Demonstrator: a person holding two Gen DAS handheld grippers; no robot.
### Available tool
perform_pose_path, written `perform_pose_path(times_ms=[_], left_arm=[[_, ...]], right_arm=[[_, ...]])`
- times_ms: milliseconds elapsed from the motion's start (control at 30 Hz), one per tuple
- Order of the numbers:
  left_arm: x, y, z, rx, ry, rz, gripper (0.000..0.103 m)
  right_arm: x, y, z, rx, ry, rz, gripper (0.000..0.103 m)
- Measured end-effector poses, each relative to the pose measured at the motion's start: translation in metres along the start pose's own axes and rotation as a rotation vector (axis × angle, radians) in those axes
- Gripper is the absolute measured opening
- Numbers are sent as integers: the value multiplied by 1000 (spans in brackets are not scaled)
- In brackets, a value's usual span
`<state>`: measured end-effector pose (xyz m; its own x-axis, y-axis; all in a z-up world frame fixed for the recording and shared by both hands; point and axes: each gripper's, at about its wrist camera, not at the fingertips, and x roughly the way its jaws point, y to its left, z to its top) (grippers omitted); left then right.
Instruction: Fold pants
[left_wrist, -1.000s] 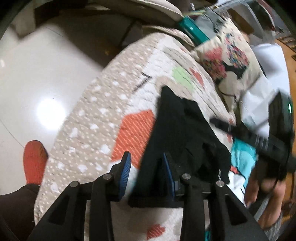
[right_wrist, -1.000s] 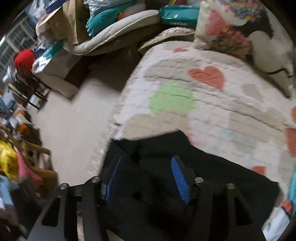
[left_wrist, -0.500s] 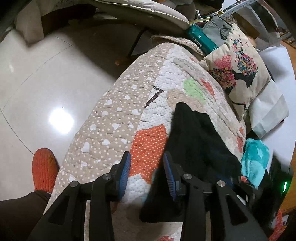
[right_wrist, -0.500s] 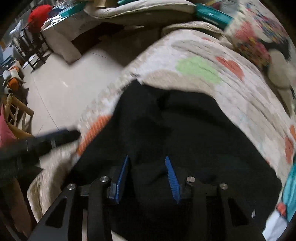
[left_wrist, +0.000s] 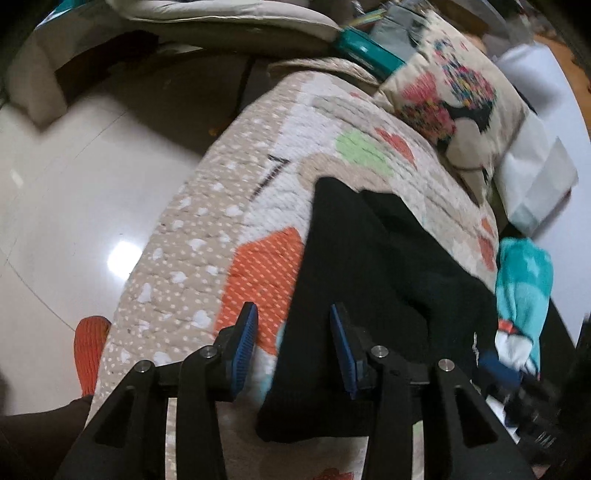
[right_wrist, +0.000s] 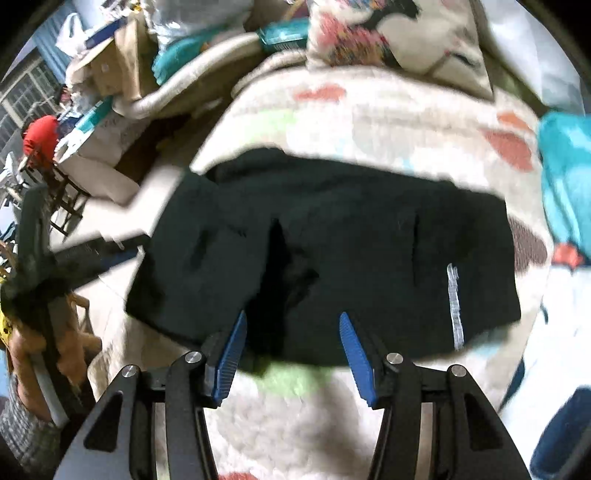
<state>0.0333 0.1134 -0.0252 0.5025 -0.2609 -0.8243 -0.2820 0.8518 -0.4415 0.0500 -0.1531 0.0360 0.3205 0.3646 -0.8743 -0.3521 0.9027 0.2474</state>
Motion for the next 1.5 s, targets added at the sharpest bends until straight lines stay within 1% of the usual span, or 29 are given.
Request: perform_pose_path(times_ms=[67,133,167,200,267,300,367,400,433,500,533,600,667,700,733,767,833,867,933,1000,1033,1100,1133,1200,1300,1333,1433,1500], left_arm=[[6,-4,-4,13,25,6,39],[14,-3,-8,9,63,24,39],[17,0,-9,-2,81,31,41],[20,3,-10,-20,94,30,41],[20,7,-9,-39,97,17,43],[20,7,-8,-39,98,15,43],[18,7,-7,-37,93,20,45],[18,6,-7,-36,94,20,45],[17,6,-7,-34,94,18,45],[13,4,-5,-29,82,17,45],[12,3,-5,-26,77,19,45],[9,0,-3,-17,65,17,45],[8,-6,-3,4,53,14,45],[8,-9,-3,19,47,13,45],[7,-13,-4,37,38,11,45],[6,-18,-4,64,27,15,45],[6,-26,-4,104,22,29,46],[6,-29,-3,108,30,32,46],[3,-37,1,106,44,13,47],[-1,-51,5,126,36,4,50],[-2,-64,7,154,27,8,54],[0,-91,13,223,20,9,56],[2,-102,15,248,23,-3,56],[13,-135,20,313,50,-54,56],[33,-188,24,422,80,-89,56],[44,-211,25,478,89,-97,56],[72,-261,24,612,121,-111,56],[89,-285,21,671,152,-124,56]], right_arm=[[7,16,15,-37,0,31,57],[19,33,34,-113,-4,36,57],[31,44,44,-151,10,35,57],[43,51,53,-173,35,41,57],[77,61,72,-168,139,67,56],[90,63,78,-156,166,61,53],[117,63,89,-136,218,35,52],[124,62,93,-132,222,13,52],[124,58,97,-123,196,-9,52],[108,45,99,-65,134,5,52],[90,32,96,-13,80,32,52],[56,9,87,61,-11,41,54],[14,-21,67,132,-115,18,61],[-4,-36,55,173,-160,-3,66],[-24,-55,38,230,-211,-24,68],[-36,-71,29,273,-239,-33,68],[-56,-102,-2,412,-275,-48,68],[-61,-117,-20,491,-287,-34,68],[-60,-137,-49,640,-296,35,68],[-50,-149,-71,756,-285,88,68],[-44,-152,-81,800,-264,105,68],[-34,-153,-87,827,-237,110,68],[-30,-154,-87,818,-229,99,68],[-27,-149,-83,778,-239,73,68],[-26,-143,-77,735,-256,33,68],[-25,-141,-74,725,-260,18,68],[-21,-149,-75,741,-275,-3,68],[-17,-155,-78,761,-287,-2,68]])
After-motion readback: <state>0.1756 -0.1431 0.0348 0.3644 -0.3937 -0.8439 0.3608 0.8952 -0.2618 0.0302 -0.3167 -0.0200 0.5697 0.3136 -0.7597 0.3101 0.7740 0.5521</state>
